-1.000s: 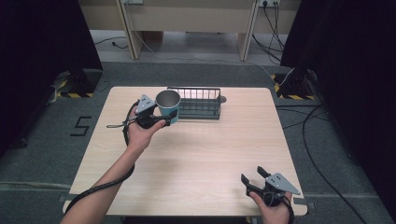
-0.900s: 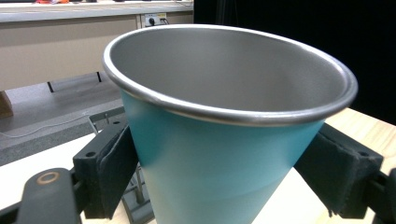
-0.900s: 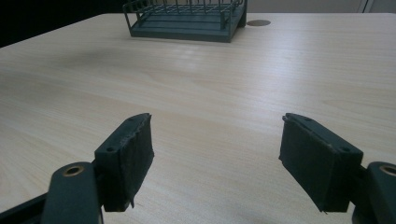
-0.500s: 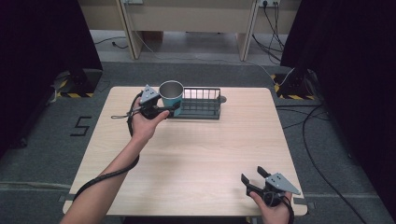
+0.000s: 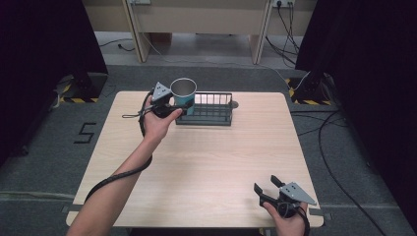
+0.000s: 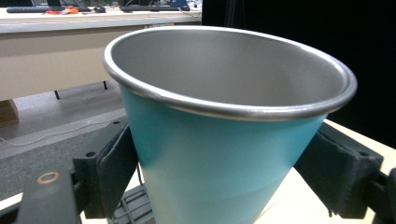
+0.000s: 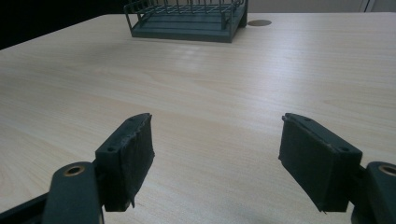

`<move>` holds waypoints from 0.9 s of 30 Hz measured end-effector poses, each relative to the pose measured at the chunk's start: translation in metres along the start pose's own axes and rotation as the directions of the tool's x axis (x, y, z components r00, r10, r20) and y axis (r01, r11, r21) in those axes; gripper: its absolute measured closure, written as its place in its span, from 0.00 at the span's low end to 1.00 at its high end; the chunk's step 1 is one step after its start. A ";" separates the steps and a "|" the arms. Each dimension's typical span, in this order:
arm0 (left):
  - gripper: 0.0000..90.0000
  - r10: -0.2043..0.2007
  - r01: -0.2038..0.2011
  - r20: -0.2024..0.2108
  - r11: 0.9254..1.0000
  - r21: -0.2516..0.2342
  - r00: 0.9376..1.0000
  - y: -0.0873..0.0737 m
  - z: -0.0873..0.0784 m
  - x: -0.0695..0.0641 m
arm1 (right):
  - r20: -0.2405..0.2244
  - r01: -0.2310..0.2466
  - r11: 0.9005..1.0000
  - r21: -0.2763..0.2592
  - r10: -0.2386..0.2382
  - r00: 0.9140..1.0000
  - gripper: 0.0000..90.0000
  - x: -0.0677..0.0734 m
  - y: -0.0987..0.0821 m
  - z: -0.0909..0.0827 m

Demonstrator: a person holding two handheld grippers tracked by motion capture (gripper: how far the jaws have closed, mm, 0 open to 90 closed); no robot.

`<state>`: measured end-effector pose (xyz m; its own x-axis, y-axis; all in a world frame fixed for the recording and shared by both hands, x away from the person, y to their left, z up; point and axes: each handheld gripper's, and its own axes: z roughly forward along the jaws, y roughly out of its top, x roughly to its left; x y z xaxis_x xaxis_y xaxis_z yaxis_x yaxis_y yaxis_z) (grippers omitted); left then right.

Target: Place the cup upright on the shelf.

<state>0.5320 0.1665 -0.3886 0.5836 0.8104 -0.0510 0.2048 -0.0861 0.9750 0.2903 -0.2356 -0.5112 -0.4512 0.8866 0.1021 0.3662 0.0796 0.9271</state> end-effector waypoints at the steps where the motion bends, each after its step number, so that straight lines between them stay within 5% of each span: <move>1: 0.18 0.002 -0.002 -0.001 1.000 0.001 1.000 0.001 0.001 0.000 | -0.001 0.000 1.000 0.000 0.000 1.000 0.29 0.000 0.000 0.000; 27: 0.18 -0.022 0.023 -0.034 0.999 0.028 0.999 0.010 0.044 0.007 | -0.008 -0.006 1.000 0.003 0.006 1.000 0.30 -0.001 0.000 0.000</move>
<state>0.5730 0.1454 -0.3885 0.5523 0.8311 -0.0650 0.2403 -0.0841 0.9670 0.2904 -0.2365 -0.5113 -0.4556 0.8833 0.1105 0.3714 0.0758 0.9254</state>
